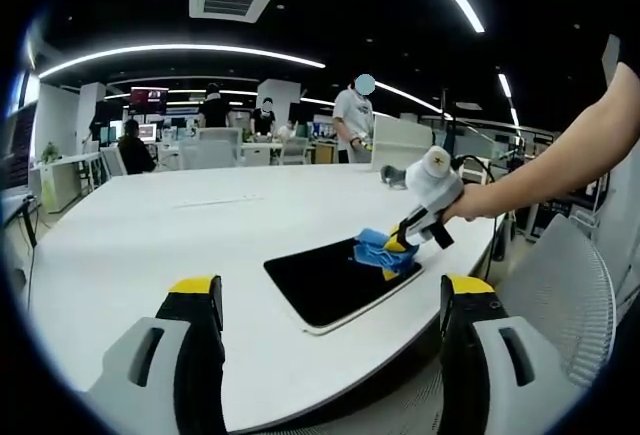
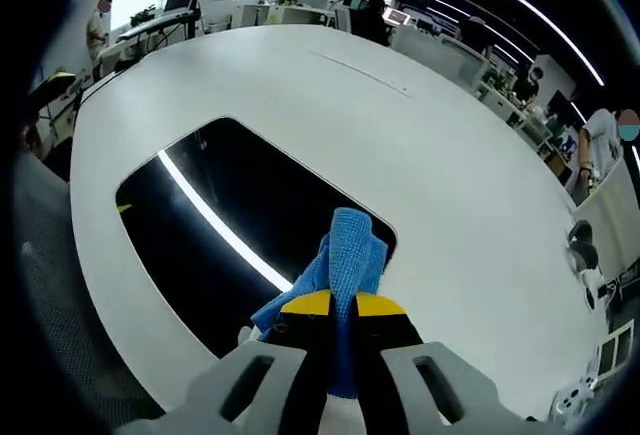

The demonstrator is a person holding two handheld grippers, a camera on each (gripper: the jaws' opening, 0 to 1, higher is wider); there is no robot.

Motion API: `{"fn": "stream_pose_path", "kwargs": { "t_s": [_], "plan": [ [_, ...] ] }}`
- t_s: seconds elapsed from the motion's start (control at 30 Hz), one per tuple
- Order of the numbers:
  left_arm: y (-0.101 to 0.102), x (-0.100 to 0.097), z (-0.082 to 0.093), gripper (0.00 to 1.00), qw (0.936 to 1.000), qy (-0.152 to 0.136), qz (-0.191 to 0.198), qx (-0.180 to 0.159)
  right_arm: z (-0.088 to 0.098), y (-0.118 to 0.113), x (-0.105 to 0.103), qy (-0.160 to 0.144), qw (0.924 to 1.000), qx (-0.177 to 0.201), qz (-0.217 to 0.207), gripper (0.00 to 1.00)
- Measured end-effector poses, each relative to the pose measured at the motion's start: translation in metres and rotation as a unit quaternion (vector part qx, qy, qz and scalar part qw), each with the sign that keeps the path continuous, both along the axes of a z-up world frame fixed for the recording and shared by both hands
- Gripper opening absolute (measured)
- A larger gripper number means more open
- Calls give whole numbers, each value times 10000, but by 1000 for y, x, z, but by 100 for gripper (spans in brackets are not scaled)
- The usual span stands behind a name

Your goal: Wipe the mirror surface with the cleaning cloth until all visible marks leave the cleaned area.

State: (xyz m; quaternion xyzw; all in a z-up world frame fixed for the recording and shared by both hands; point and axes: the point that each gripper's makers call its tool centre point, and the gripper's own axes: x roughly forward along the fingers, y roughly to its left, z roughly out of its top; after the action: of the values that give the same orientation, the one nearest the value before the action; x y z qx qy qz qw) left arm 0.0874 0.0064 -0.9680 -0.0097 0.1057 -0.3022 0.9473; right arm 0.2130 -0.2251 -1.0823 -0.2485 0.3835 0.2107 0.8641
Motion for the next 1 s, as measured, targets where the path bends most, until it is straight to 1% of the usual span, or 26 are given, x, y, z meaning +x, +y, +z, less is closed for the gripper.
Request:
{"fn": "stream_pose_path", "kwargs": {
  "t_s": [0.23,0.43,0.63,0.8,1.0],
  "plan": [
    [0,0,0,88,10000,-1,1,-2,0,-8,-2,13,10000,25,-58,1],
    [0,0,0,87,10000,-4,3,-6,0,-7,-3,-27,9998,110,-145,1],
    [0,0,-1,88,10000,27,15,15,0,-9,-2,76,9986,371,-376,1],
    [0,0,-1,90,10000,55,19,30,-1,-8,-3,89,9989,314,-346,1],
    [0,0,-2,90,10000,61,19,29,-1,-8,-3,218,9973,416,-557,0]
  ]
}}
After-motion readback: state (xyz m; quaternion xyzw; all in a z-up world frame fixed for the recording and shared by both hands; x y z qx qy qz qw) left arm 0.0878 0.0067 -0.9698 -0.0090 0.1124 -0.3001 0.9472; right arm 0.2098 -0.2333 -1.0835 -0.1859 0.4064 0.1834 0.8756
